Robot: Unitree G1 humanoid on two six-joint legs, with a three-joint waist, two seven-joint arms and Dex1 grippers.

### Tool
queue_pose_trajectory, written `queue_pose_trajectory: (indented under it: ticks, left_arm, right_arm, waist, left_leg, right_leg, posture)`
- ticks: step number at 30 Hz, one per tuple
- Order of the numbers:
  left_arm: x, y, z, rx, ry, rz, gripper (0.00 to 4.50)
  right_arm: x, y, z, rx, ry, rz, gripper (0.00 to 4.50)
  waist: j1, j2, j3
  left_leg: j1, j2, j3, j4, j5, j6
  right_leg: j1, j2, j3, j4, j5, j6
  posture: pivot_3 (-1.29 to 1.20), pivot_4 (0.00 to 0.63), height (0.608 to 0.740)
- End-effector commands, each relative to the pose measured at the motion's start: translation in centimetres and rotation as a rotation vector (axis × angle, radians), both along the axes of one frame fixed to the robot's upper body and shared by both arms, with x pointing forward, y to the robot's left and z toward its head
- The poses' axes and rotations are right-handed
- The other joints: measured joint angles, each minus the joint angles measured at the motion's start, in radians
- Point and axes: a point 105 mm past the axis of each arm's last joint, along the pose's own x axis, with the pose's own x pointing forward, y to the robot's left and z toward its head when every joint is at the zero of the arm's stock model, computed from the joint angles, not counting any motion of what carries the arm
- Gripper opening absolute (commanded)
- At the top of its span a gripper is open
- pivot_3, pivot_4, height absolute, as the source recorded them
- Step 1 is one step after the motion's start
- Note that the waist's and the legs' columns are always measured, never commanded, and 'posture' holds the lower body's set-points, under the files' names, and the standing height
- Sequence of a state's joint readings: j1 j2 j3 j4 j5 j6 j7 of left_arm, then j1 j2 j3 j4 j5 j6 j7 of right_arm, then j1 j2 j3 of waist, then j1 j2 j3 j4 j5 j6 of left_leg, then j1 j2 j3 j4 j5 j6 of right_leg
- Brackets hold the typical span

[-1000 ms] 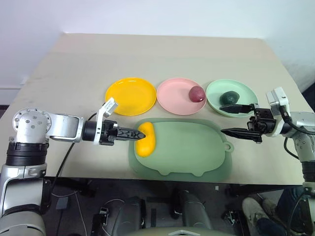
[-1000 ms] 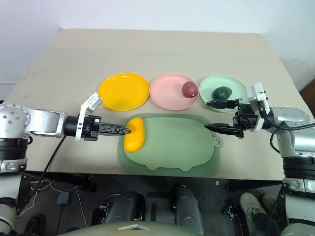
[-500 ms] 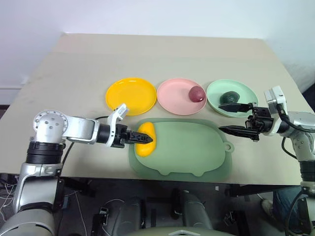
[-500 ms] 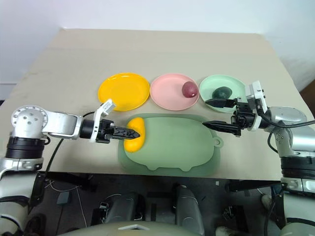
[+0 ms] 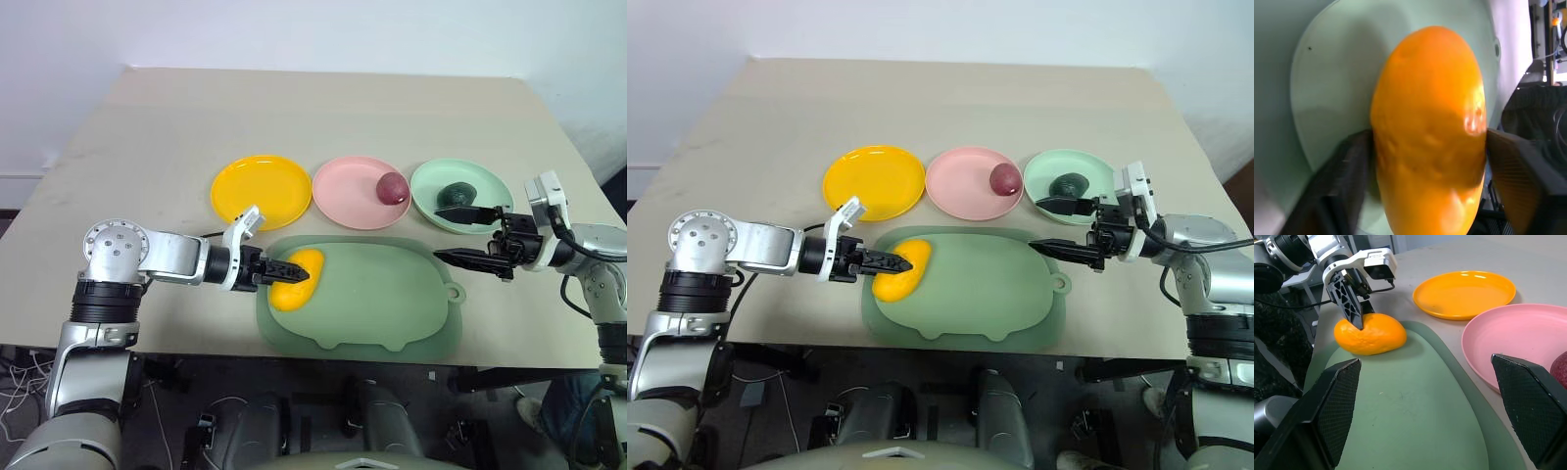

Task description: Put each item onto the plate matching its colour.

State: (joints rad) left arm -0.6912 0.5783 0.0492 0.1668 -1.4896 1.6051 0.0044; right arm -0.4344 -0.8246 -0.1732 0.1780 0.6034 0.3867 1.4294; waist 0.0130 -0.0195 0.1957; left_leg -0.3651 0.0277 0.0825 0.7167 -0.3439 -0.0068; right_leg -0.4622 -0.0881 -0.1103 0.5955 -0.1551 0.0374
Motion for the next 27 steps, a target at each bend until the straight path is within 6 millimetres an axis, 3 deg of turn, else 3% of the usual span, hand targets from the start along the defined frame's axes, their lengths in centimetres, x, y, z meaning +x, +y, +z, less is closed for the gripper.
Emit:
queue_pose_trajectory:
  ticks: [1, 9, 15, 22, 27]
  left_arm:
    - [-0.3, 0.1, 0.1, 0.007, -0.011, -0.018, 2.88]
    - [-0.2, 0.4, 0.8, 0.06, -0.073, -0.039, 2.87]
    - [2.4, 0.5, 6.5, 0.049, -0.376, -0.021, 2.87]
    - [7.7, 4.9, 10.0, 0.143, -0.644, 0.161, 2.87]
    - [11.0, 8.0, 9.7, 0.318, -0.812, 0.297, 2.87]
  right_arm:
    - [-0.2, 0.0, 1.9, -0.001, -0.072, 0.005, 4.5]
    - [-0.2, 0.3, 1.7, -0.004, -0.064, 0.012, 4.5]
    - [0.0, 0.1, 1.8, -0.004, -0.064, 0.005, 4.5]
    - [0.4, 0.3, 1.6, 0.004, -0.054, 0.001, 4.5]
    - [0.6, 0.6, 1.9, 0.009, -0.057, 0.002, 4.5]
  waist:
    - [0.0, 0.0, 0.0]
    - [0.0, 0.0, 0.0]
    - [0.0, 0.0, 0.0]
    - [0.0, 0.0, 0.0]
    - [0.0, 0.0, 0.0]
  left_leg:
    - [0.0, 0.0, 0.0, 0.0, 0.0, 0.0]
    - [0.001, 0.0, 0.0, 0.0, 0.0, 0.0]
    - [0.0, -0.001, 0.0, 0.0, 0.0, 0.0]
    - [0.001, -0.001, 0.001, -0.001, 0.0, 0.0]
    - [0.001, -0.001, 0.001, -0.001, 0.0, 0.0]
  right_leg:
    - [0.0, 0.0, 0.0, 0.0, 0.0, 0.0]
    - [0.001, 0.0, 0.0, 0.0, 0.0, 0.0]
    - [0.0, 0.0, 0.0, -0.001, 0.0, 0.0]
    - [0.0, 0.0, 0.0, -0.001, 0.0, 0.0]
    - [0.0, 0.0, 0.0, -0.002, 0.0, 0.0]
  posture:
    - [0.0, 0.15, 0.74]
    - [0.0, 0.15, 0.74]
    - [0.0, 0.15, 0.74]
    - [0.0, 0.15, 0.74]
    - [0.0, 0.15, 0.74]
